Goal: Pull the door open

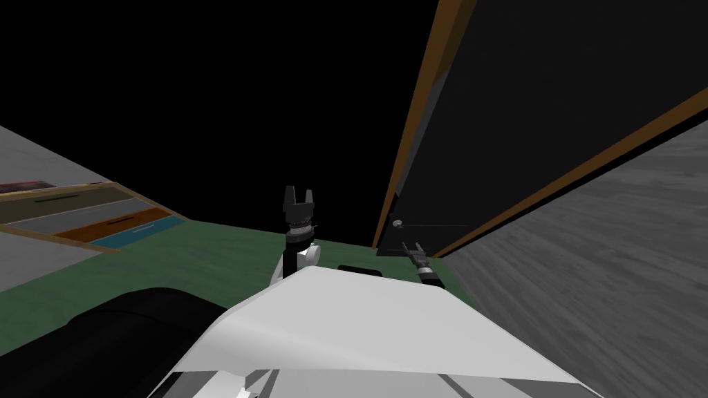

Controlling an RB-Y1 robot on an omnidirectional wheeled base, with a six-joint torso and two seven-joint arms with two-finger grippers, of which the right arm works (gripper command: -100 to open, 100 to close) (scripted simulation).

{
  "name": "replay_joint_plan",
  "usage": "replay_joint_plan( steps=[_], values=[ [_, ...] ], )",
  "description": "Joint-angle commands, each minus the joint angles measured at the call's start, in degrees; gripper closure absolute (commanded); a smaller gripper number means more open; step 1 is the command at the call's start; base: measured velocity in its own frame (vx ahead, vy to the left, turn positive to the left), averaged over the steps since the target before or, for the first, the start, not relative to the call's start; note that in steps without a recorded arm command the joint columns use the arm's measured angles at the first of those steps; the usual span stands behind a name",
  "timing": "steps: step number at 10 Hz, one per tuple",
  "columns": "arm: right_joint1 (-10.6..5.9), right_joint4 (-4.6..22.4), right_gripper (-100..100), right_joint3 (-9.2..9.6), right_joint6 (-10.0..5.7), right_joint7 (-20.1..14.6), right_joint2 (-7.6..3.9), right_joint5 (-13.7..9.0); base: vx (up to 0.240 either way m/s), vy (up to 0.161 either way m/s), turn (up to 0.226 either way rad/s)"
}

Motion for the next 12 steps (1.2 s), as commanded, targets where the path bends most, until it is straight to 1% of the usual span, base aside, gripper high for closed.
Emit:
replay_joint_plan(
  steps=[1, 5, 6, 7, 12],
  values=[
    [-0.21, 0.5, -100, -0.53, -0.02, 0.2, -0.12, -0.4, 0.181, 0.029, 0.104],
    [-0.77, 2.1, -100, -2.1, -0.11, 0.7, -0.6, -1.6, 0.211, 0.02, 0.11],
    [-0.78, 2.1, -100, -1.88, -0.25, 0.7, -0.49, -1.4, 0.09, 0.0, 0.024],
    [-0.78, 2.1, 100, -1.88, -0.25, 0.7, -0.49, -1.4, -0.009, -0.002, -0.025],
    [-0.78, 2.1, 100, -1.88, -0.25, 0.7, -0.49, -1.4, -0.017, -0.002, 0.001]
  ],
)
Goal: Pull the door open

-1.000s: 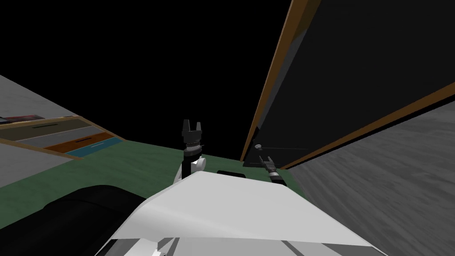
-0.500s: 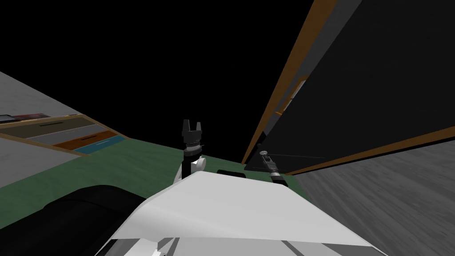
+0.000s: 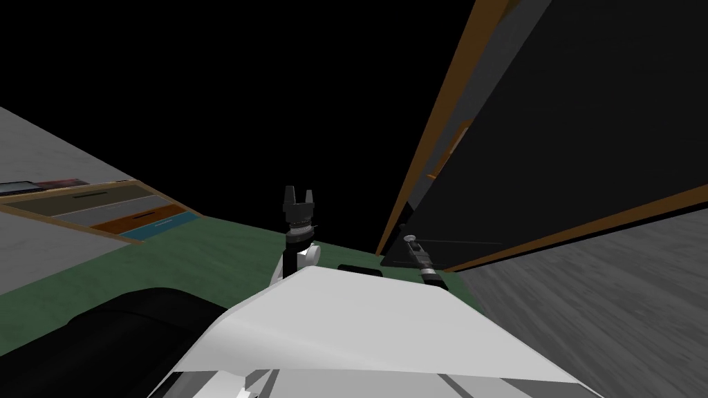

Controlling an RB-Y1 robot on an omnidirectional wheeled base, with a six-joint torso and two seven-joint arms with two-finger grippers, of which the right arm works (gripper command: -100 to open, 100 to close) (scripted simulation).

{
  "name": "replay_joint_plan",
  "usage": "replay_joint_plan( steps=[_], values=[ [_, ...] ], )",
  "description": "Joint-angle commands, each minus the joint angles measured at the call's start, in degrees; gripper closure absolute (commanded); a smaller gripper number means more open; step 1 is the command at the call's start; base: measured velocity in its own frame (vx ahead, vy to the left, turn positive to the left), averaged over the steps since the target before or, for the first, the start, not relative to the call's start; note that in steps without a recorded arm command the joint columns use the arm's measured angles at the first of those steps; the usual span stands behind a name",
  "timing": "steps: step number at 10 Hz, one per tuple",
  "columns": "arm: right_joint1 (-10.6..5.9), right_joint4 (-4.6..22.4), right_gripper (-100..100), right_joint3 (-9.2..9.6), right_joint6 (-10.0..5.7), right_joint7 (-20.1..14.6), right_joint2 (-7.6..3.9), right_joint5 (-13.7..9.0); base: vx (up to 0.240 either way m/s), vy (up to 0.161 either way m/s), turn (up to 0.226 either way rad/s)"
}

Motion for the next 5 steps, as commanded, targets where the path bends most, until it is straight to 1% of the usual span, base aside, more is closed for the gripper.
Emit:
replay_joint_plan(
  steps=[1, 2, 5],
  values=[
    [-0.14, 0.1, 100, 0.38, 0.1, -1.6, -0.04, -0.8, -0.038, -0.012, 0.051],
    [-0.23, 0.1, 100, 0.62, 0.17, -2.6, -0.06, -1.2, -0.065, -0.023, 0.087],
    [-0.46, 0.2, 100, 1.24, 0.34, -5.3, -0.12, -2.5, -0.057, -0.025, 0.044]
  ],
)
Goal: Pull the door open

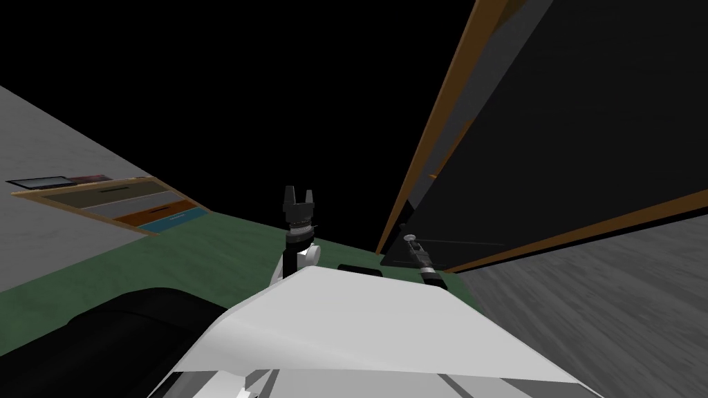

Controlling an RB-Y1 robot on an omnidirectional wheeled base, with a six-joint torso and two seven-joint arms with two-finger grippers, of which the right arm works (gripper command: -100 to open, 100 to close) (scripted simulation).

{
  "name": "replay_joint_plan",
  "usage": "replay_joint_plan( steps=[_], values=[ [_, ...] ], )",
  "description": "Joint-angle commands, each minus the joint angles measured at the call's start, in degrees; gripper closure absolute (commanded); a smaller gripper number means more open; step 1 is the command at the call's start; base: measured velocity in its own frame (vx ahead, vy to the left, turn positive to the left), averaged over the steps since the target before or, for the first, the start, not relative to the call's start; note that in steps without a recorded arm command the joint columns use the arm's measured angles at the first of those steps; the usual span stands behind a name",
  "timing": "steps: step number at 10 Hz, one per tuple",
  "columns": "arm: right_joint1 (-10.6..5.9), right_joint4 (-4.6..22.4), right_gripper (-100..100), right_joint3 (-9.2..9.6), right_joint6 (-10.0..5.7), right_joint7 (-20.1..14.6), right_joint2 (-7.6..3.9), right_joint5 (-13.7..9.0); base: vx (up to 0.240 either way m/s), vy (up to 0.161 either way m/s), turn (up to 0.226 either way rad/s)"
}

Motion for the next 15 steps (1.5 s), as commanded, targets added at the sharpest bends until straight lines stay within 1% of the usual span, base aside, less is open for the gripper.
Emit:
replay_joint_plan(
  steps=[1, 7, 12, 13, 15],
  values=[
    [-0.1, 0.1, 100, 0.41, -0.03, -1.6, 0.07, -0.7, -0.048, -0.012, 0.04],
    [-0.73, 0.4, 100, 2.11, 0.43, -9.0, -0.09, -4.1, -0.049, -0.025, 0.059],
    [-1.42, 0.6, 100, 3.96, 0.94, -17.1, -0.26, -7.8, -0.06, -0.031, 0.074],
    [-1.42, 0.6, 100, 3.96, 0.94, -17.4, -0.26, -7.8, -0.033, -0.018, 0.029],
    [-1.73, 0.8, 100, 4.79, 1.17, -20.9, -0.34, -9.5, -0.036, -0.026, 0.06]
  ],
)
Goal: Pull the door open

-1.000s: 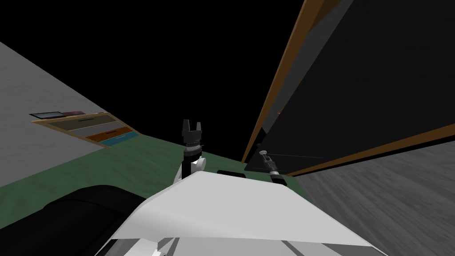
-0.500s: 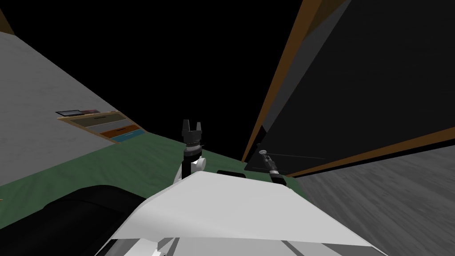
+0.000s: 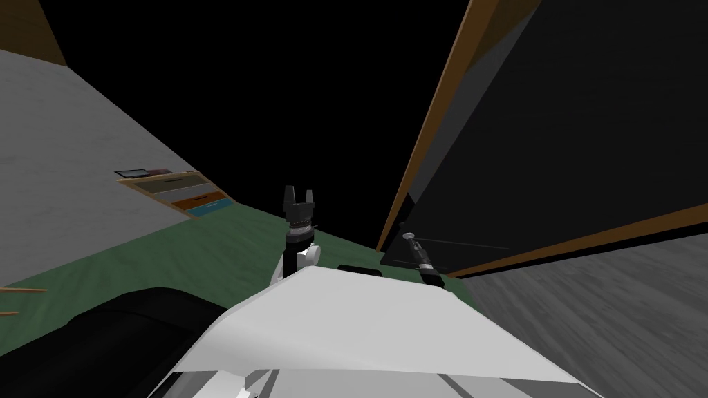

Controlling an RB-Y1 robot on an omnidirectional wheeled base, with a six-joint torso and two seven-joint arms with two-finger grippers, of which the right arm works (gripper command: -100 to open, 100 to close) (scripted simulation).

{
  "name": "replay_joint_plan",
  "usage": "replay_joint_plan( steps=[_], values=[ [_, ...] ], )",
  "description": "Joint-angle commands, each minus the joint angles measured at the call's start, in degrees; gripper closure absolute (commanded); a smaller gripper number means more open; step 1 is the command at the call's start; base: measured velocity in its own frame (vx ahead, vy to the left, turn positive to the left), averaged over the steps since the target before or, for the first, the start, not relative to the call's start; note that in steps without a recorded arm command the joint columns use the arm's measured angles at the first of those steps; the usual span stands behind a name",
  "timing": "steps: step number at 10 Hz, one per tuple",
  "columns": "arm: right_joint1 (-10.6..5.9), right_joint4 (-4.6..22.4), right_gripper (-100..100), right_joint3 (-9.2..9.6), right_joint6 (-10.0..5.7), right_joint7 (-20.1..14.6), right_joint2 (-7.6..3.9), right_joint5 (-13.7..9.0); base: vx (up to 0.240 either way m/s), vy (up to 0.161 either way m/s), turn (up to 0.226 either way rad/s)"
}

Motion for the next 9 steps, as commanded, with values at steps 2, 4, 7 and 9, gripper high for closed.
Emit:
replay_joint_plan(
  steps=[2, 4, 7, 9],
  values=[
    [-0.41, 0.5, 100, 0.98, -0.02, -3.8, 0.28, -1.3, -0.037, -0.02, 0.043],
    [-0.58, 0.5, 100, 1.41, 0.09, -5.8, 0.23, -2.2, -0.043, -0.025, 0.062],
    [-0.9, 0.7, 100, 2.28, 0.33, -10.0, 0.15, -3.9, -0.038, -0.024, 0.055],
    [-1.08, 0.7, 100, 2.76, 0.47, -12.3, 0.11, -4.9, -0.035, -0.014, 0.041]
  ],
)
